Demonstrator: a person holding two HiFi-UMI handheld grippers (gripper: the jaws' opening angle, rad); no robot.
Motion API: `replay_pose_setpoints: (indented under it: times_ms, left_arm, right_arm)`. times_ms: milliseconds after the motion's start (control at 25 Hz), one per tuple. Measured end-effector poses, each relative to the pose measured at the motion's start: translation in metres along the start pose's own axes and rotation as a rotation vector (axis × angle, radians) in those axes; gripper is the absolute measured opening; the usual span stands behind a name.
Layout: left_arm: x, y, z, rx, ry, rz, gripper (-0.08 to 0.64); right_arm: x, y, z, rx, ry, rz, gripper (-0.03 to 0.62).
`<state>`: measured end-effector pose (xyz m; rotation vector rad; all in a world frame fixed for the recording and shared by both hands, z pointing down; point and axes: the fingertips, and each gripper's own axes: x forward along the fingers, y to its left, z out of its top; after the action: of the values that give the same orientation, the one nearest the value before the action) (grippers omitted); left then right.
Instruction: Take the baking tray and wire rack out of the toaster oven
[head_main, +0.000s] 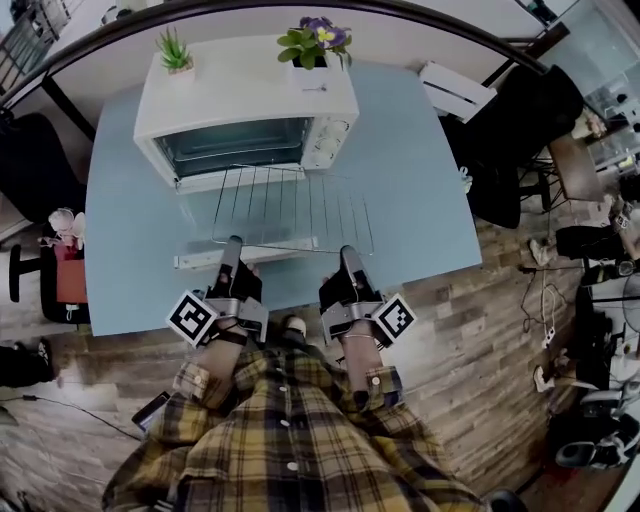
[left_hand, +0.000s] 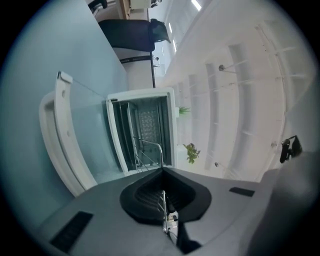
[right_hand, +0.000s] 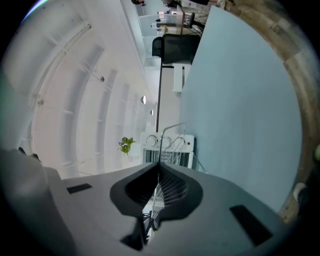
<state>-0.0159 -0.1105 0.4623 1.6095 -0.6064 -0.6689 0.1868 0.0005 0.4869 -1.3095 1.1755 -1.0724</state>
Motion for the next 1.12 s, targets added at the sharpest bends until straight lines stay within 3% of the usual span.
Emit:
replay_pose_setpoints:
  times_ms: [320, 640, 920, 1120]
  left_arm:
    - [0.042, -0.006, -0.107, -0.047, 0.217, -0.037, -0.005]
    - [0.058, 0.006, -0.191, -0.072, 0.357, -0.014, -0.005]
    - [0.065, 0.035, -0.229, -0.067, 0.416, 0.044, -0.005]
    - [0.064, 0.066, -0.236, -0.058, 0.431, 0.140, -0.005]
  right_arm:
    - [-0.072, -0.003, 0.090, -0.023, -0.223, -0.011, 0.012]
    - [-0.134, -0.026, 0.146, -0.016, -0.358, -0.074, 0.014]
    - [-0.154, -0.059, 0.172, 0.005, -0.390, -0.145, 0.014]
    - [-0.152, -0.082, 0.178, 0.018, -0.376, -0.188, 0.014]
